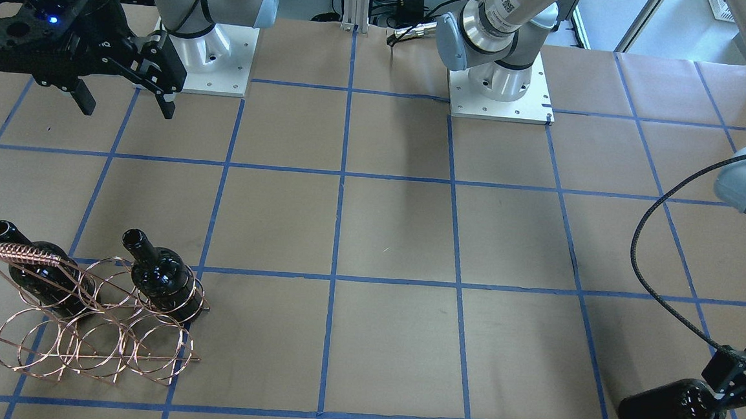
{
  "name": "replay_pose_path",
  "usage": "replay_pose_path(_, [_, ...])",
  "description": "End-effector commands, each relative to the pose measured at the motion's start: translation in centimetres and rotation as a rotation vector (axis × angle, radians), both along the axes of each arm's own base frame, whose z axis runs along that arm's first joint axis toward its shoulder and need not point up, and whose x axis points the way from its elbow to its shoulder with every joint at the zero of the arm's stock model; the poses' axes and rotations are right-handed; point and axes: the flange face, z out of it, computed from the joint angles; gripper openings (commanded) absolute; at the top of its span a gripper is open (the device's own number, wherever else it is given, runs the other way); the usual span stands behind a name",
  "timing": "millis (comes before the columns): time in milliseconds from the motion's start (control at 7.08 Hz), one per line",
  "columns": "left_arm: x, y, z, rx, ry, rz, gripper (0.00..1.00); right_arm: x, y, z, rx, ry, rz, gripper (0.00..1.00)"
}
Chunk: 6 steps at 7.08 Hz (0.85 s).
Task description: Place wine into wine basket
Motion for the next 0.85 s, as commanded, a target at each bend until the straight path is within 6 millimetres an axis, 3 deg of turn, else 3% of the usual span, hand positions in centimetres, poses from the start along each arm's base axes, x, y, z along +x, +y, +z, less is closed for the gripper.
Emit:
replay_pose_path(0, [-0.02, 0.04, -0.35, 0.004, 0.003, 0.001, 0.55, -0.01, 0.00, 0.00, 0.000, 0.001, 0.000, 1.00])
replay_pose_path(141, [-0.03, 0.06, -0.24, 0.003, 0.003, 0.003, 0.52, -0.01, 0.00, 0.00, 0.000, 0.001, 0.000, 1.00])
replay_pose_path(706, [-0.25, 0.27, -0.20, 0.005, 0.003, 0.000, 0.12, 0.01, 0.15, -0.15, 0.003, -0.001, 0.000, 1.00])
